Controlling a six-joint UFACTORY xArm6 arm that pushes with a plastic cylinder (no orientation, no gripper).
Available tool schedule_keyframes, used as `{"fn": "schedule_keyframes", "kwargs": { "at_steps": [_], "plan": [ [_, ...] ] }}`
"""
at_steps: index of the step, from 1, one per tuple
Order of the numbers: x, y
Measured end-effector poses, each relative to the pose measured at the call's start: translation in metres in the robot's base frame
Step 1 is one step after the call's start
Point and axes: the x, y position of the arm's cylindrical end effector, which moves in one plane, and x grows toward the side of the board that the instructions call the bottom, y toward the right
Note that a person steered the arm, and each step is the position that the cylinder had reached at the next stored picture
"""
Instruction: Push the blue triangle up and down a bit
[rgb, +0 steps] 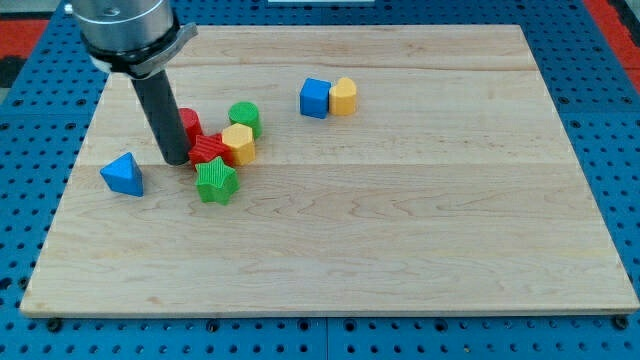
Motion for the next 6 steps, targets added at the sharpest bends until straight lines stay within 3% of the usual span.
{"fn": "schedule_keyframes", "kwargs": {
  "at_steps": [2,6],
  "plan": [
    [0.045,-0.015],
    [0.067,-0.051]
  ]
}}
